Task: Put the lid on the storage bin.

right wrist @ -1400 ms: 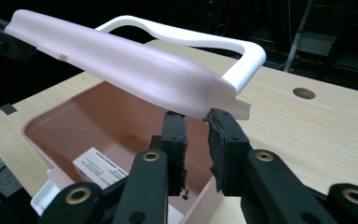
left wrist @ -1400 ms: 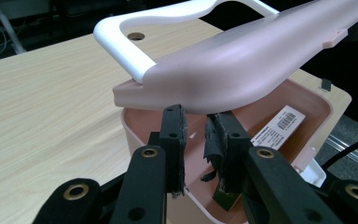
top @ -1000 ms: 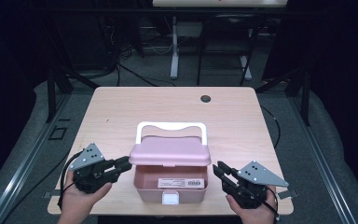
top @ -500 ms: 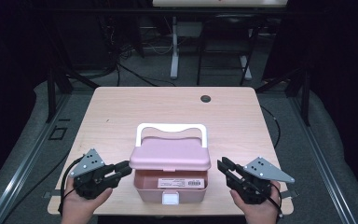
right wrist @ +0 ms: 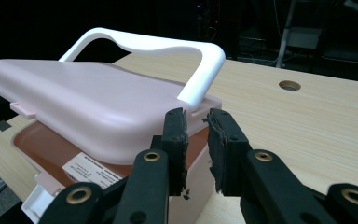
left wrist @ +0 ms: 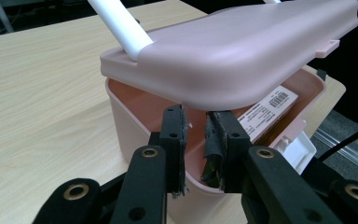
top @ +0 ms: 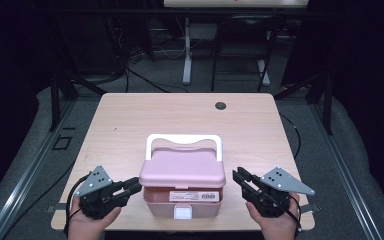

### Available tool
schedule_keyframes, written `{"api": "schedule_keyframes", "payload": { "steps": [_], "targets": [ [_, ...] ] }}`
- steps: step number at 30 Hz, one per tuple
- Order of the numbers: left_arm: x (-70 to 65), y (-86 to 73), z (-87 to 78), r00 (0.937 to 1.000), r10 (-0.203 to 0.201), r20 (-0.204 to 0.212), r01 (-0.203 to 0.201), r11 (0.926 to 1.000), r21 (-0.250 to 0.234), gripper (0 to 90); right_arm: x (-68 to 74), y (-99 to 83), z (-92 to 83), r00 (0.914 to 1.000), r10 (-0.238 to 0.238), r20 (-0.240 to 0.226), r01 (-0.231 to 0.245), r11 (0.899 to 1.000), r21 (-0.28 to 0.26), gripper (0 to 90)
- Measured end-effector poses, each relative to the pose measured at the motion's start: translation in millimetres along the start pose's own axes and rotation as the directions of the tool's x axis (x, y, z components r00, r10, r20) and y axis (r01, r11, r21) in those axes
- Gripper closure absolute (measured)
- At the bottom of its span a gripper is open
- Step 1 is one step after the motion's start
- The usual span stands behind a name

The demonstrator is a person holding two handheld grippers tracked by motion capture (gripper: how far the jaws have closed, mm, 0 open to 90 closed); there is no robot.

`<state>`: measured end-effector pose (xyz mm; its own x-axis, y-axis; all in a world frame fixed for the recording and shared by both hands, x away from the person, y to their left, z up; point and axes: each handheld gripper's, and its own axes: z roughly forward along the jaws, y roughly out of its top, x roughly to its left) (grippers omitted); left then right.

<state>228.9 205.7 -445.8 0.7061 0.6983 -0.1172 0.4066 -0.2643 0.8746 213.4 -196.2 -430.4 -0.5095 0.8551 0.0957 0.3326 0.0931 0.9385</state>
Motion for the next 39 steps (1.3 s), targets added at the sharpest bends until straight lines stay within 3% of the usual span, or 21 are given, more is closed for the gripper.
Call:
{"api": "schedule_keyframes", "payload": {
  "steps": [39],
  "targets": [
    [-3.9,-28.0,6.4,0.9998,-0.02,0.01,0.02,0.9996,0.018,76.8,-0.7,-9.2,1.6,1.0,-0.002,0.001,0.002,1.0,0.007,76.5]
  ]
}}
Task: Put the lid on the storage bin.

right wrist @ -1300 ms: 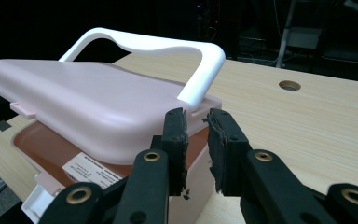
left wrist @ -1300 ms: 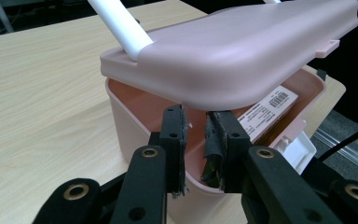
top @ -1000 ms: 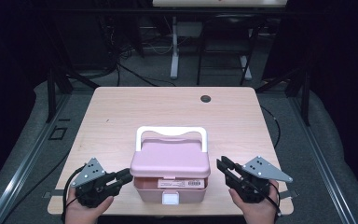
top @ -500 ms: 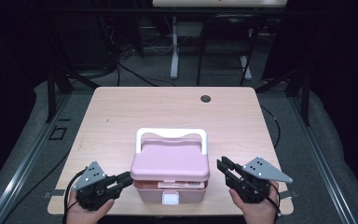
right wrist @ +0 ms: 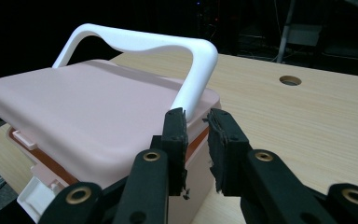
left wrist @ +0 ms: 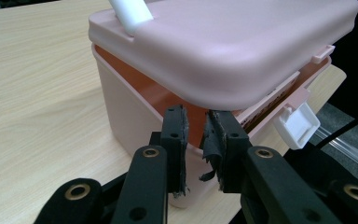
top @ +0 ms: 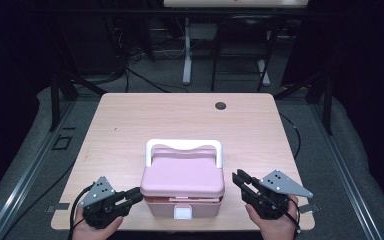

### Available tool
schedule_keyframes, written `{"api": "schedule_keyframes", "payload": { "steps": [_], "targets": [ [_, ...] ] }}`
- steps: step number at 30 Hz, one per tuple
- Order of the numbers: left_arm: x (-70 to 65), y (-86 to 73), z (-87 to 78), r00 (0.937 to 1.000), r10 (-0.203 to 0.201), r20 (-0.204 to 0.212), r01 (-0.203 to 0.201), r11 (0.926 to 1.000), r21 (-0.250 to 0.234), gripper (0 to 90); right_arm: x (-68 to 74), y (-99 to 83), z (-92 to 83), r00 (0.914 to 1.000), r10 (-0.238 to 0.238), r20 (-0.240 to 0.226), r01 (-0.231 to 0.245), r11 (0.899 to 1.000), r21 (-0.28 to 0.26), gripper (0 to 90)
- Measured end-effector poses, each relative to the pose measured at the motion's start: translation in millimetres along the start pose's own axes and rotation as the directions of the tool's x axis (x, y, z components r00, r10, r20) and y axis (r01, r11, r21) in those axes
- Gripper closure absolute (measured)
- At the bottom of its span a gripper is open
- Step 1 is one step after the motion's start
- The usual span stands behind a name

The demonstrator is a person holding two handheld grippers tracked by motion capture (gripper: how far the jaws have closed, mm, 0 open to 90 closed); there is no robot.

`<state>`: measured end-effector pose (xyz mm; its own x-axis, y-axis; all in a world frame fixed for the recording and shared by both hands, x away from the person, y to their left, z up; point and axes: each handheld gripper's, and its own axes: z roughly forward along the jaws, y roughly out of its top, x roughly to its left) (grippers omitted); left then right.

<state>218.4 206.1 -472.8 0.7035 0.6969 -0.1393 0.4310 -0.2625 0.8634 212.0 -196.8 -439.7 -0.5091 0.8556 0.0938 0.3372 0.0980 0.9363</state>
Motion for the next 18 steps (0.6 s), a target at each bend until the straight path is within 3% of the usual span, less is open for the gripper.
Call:
{"api": "schedule_keyframes", "payload": {
  "steps": [18],
  "targets": [
    [-0.1,-7.9,4.1,1.0,-0.003,-0.001,0.003,0.9993,0.038,76.6,-0.4,-3.0,-0.5,1.0,0.009,-0.003,-0.009,1.0,-0.001,76.5]
  ]
}}
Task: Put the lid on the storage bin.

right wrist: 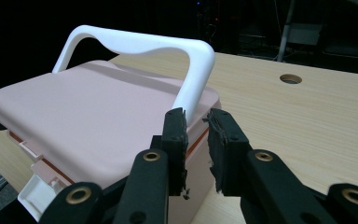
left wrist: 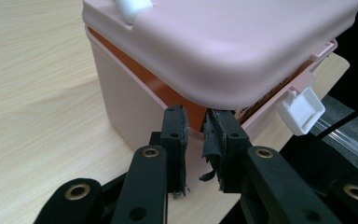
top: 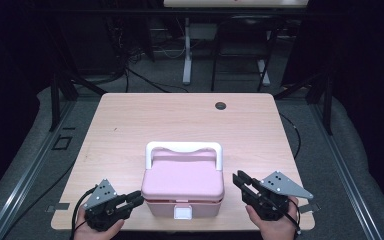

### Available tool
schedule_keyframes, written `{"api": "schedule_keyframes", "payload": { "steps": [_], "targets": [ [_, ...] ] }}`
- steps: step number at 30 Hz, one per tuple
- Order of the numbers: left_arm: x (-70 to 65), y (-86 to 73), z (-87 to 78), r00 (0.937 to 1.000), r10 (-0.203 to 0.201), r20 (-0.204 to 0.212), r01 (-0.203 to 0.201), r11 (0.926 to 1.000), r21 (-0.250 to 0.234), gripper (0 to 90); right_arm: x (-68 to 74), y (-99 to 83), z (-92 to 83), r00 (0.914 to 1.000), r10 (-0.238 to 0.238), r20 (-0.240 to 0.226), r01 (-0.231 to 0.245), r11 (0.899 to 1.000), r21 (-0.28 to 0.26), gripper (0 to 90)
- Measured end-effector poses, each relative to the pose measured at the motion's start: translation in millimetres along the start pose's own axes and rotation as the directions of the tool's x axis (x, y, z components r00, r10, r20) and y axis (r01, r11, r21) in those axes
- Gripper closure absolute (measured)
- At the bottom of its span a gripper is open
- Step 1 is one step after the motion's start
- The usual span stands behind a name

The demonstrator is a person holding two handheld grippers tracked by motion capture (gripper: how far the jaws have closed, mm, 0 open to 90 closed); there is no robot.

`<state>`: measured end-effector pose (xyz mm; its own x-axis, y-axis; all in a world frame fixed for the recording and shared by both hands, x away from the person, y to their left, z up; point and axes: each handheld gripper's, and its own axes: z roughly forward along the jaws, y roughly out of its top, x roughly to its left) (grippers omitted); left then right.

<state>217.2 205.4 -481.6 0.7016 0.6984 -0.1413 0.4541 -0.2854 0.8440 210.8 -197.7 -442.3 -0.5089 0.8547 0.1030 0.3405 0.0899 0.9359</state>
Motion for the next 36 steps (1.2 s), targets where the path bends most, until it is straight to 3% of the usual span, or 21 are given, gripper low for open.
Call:
{"api": "schedule_keyframes", "payload": {
  "steps": [20,23,36],
  "targets": [
    [3.3,-2.6,-2.3,0.9995,0.006,-0.031,-0.005,0.9995,0.033,76.5,-2.2,-1.4,-3.5,1.0,0.004,0.005,-0.004,1.0,-0.004,76.7],
    [5.9,-3.0,-4.0,0.9995,-0.013,-0.028,0.014,0.9997,0.018,76.0,-2.9,-2.3,-3.3,1.0,0.005,0.006,-0.005,1.0,-0.003,76.6],
    [9.9,2.6,-5.3,0.9994,-0.023,-0.028,0.023,0.9997,0.001,72.2,-1.8,-2.5,-1.2,1.0,0.005,0.0,-0.005,1.0,0.001,75.9]
  ]
}}
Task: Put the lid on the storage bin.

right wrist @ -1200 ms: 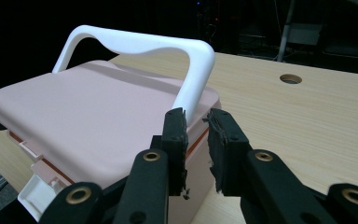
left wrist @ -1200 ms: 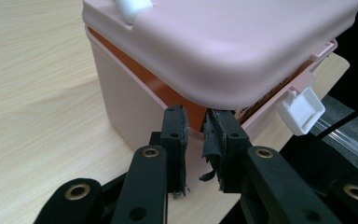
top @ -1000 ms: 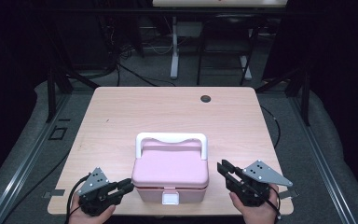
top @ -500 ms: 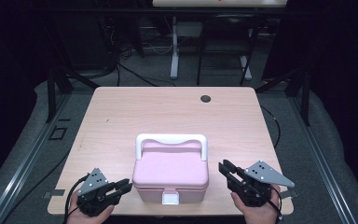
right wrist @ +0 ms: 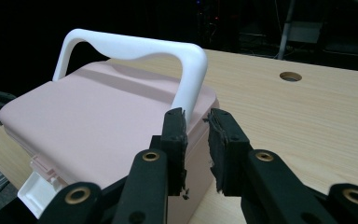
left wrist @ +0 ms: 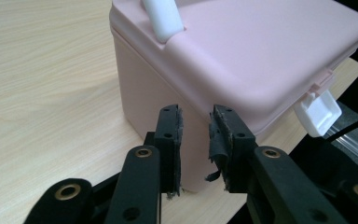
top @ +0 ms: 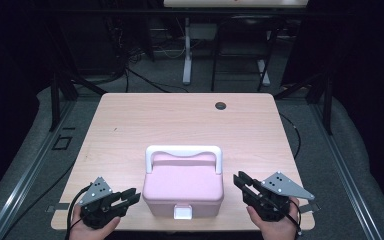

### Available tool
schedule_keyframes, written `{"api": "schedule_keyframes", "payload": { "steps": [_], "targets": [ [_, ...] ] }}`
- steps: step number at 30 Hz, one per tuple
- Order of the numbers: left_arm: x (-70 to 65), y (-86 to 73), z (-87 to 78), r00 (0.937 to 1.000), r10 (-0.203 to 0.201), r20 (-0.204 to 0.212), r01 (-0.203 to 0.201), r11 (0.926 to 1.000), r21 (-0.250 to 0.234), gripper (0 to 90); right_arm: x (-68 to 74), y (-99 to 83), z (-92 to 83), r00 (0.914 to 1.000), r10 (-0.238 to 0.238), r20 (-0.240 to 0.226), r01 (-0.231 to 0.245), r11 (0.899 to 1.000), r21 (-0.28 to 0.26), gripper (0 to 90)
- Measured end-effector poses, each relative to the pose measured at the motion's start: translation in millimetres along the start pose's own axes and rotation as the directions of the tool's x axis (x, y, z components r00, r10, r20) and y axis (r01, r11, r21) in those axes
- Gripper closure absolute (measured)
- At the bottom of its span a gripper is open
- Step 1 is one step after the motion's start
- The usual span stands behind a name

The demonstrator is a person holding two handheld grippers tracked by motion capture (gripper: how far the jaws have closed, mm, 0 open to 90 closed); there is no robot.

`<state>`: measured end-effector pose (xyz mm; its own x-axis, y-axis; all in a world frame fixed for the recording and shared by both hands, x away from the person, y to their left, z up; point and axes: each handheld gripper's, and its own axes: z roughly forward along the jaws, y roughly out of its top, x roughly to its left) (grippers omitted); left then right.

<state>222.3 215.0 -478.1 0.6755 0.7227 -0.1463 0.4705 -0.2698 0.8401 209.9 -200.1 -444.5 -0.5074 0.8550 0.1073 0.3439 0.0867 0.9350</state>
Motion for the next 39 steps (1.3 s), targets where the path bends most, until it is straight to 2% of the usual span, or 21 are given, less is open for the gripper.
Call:
{"api": "schedule_keyframes", "payload": {
  "steps": [6,15,21,24,34,39],
  "targets": [
    [3.1,8.8,-0.2,0.9999,0.009,-0.007,-0.009,0.9998,-0.018,67.1,-1.8,0.6,0.6,1.0,0.004,-0.003,-0.004,1.0,0.015,74.6],
    [11.6,20.7,4.8,0.9999,0.0,-0.012,-0.001,0.9997,-0.025,62.9,-3.9,1.8,2.1,0.9999,0.013,-0.005,-0.013,1.0,0.014,72.2],
    [19.7,32.9,6.5,0.9994,-0.001,-0.036,0.0,0.9985,-0.054,58.5,-5.7,3.8,4.0,1.0,-0.001,0.0,0.001,1.0,0.007,68.9],
    [24.9,37.9,8.9,0.999,-0.016,-0.042,0.012,0.9971,-0.075,56.5,-7.7,4.3,5.4,1.0,-0.007,0.004,0.007,1.0,-0.005,66.2],
    [44.9,41.1,16.5,0.9952,-0.041,-0.088,0.032,0.9941,-0.104,52.0,-15.4,2.1,14.0,0.9993,-0.018,0.034,0.018,1.0,0.009,61.7],
    [56.6,37.6,19.7,0.9902,-0.057,-0.127,0.042,0.9925,-0.115,51.8,-21.5,-1.5,19.6,0.9987,-0.019,0.048,0.018,1.0,0.017,58.9]
  ]
}}
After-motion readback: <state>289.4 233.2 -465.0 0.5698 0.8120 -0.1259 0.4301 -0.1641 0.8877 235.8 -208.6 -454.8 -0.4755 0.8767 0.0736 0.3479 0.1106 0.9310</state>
